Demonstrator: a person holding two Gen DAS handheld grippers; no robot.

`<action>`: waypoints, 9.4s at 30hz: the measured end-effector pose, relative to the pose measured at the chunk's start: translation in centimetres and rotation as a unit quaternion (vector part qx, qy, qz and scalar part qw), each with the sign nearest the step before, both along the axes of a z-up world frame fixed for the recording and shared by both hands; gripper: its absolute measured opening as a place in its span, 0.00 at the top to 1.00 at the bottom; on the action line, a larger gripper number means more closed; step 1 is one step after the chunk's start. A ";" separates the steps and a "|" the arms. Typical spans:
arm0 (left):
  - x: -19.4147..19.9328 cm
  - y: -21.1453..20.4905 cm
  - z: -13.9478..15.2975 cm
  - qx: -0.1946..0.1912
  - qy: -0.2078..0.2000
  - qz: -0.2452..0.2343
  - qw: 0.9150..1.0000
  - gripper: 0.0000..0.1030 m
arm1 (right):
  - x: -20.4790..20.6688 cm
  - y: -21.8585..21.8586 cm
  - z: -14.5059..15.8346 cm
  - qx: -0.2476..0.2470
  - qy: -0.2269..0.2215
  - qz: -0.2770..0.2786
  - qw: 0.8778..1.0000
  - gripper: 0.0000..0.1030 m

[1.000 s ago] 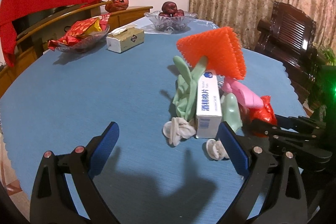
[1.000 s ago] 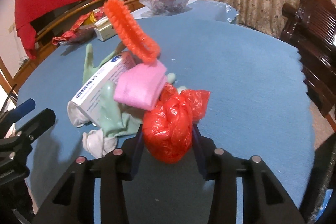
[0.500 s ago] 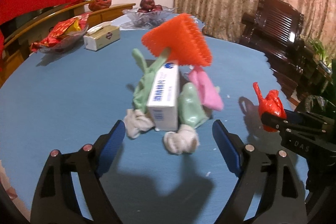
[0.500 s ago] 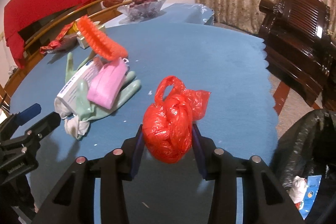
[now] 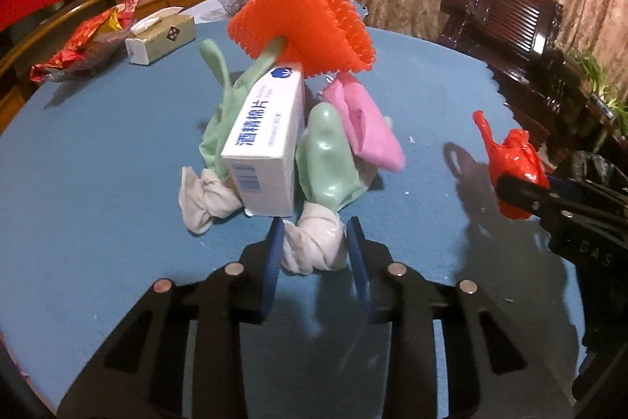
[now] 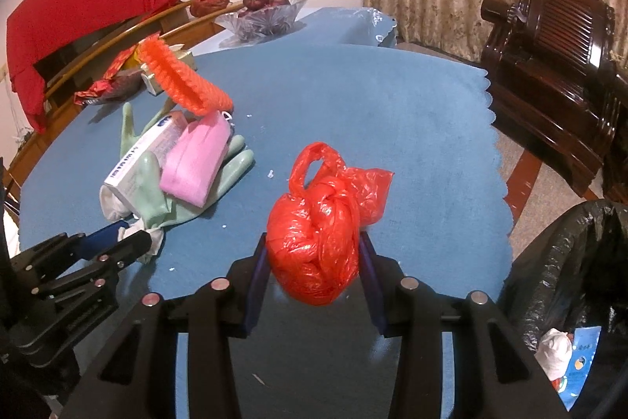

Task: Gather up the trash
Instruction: 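Grasp the pink bag with the left tool while the right tool holds the red bag, then carry the red bag and pink bag over the trash bin and open both tools, then return to the table and grasp the green rubber glove with the left tool, then grasp the orange mesh net with the right tool while the left tool holds the glove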

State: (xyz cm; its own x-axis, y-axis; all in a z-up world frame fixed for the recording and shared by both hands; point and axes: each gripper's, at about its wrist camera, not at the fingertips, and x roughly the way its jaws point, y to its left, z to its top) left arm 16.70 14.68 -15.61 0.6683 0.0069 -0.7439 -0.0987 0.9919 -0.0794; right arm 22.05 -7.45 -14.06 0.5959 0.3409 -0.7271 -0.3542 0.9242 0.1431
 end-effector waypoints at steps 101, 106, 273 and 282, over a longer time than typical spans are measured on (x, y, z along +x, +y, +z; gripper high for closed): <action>-5.3 -25.4 11.1 -0.039 -0.107 -0.243 0.963 0.97 | -13.8 -24.1 11.1 0.015 -0.120 -0.178 0.977 0.58; -5.2 -28.4 10.3 -0.034 -0.101 -0.270 0.957 0.97 | -14.3 -26.4 10.4 0.010 -0.112 -0.197 0.974 0.58; 1.0 6.5 7.4 -0.020 -0.059 0.089 0.994 0.83 | 3.4 8.7 4.2 0.033 -0.045 0.077 0.995 0.86; -0.1 3.3 9.5 -0.024 -0.074 0.065 0.995 0.83 | 0.6 5.0 7.3 0.043 -0.072 0.054 0.995 0.86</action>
State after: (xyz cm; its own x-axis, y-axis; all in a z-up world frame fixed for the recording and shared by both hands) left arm 16.65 18.01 -6.08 0.7664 0.0673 -0.6388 -0.2094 0.9663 -0.1494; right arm 22.64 -2.43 -6.80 0.6484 0.4658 -0.6022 -0.4737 0.8661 0.1598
